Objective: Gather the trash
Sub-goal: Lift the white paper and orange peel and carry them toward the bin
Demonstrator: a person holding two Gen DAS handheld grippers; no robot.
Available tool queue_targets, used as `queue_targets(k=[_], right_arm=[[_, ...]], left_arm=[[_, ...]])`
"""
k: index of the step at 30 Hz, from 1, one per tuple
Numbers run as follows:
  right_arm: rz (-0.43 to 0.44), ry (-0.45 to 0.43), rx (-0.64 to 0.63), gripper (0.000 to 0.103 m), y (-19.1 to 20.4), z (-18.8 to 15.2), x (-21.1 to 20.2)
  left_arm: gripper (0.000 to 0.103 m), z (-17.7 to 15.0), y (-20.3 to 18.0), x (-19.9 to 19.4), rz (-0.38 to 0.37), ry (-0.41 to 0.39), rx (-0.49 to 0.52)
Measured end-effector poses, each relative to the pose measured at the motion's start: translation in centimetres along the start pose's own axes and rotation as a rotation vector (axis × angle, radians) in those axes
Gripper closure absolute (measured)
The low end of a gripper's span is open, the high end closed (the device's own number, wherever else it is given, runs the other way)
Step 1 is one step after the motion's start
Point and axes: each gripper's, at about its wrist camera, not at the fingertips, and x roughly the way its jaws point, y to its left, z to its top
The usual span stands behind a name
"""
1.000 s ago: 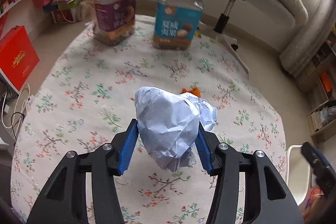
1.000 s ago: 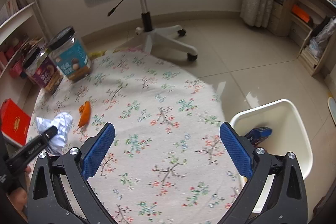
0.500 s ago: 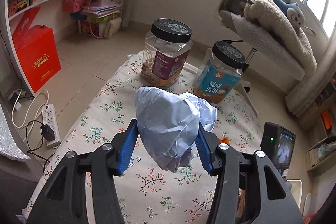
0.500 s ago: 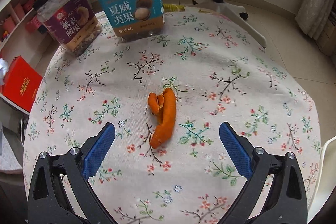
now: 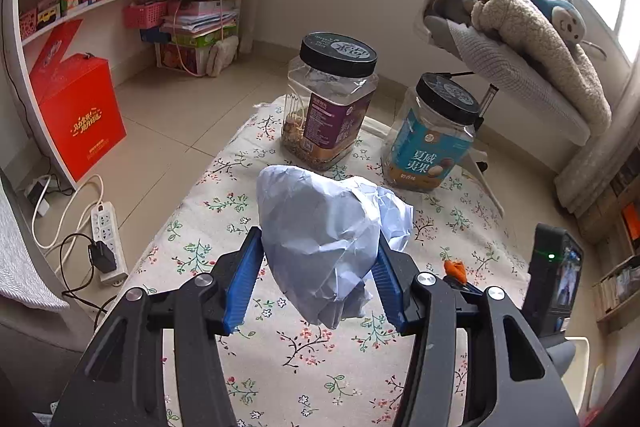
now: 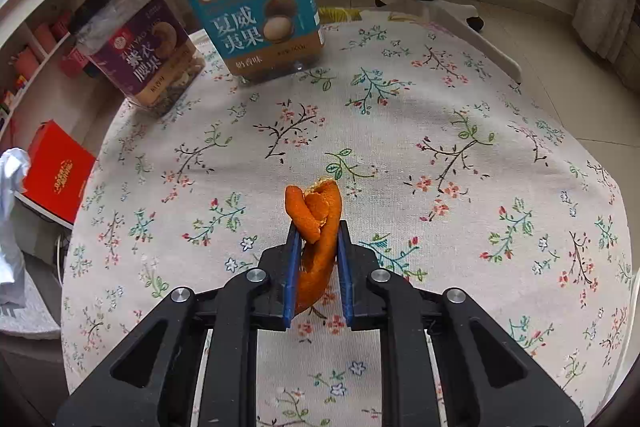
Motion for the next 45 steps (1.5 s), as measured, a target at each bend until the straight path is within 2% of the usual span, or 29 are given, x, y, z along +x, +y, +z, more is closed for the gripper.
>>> queue_targets(k=[10,18,25,29,45], right_arm=[[0.037,-0.147,-0.099,0.087,-0.8,-1.4,-10.5],[0.067,-0.22,-0.092,0.086,-3.2,-3.9,-16.4],[0.049,-0.287,-0.035,0.086,-6.1,-5.1,-18.0],[0.015,-0.328,-0.048,0.086,-7.1,-5.3,-19.1],[-0.044,-0.368,0.032,0.086,-12.3,-6.2,-21.7]], left_arm=[[0.05,-1.0,-2.2,-3.2,0.001,-0.066,0.092],[0.05,-2.3,-4.9,-6.1,-0.035,-0.114,0.167],[0.05,-3.8,-7.9,-7.6,-0.064,-0.15,0.24],[0.05,-4.5,-9.3,-8.0,-0.08,-0.16,0.274],[0.05,-6.3,-14.8,-8.4,-0.149,-0.16,0.354]])
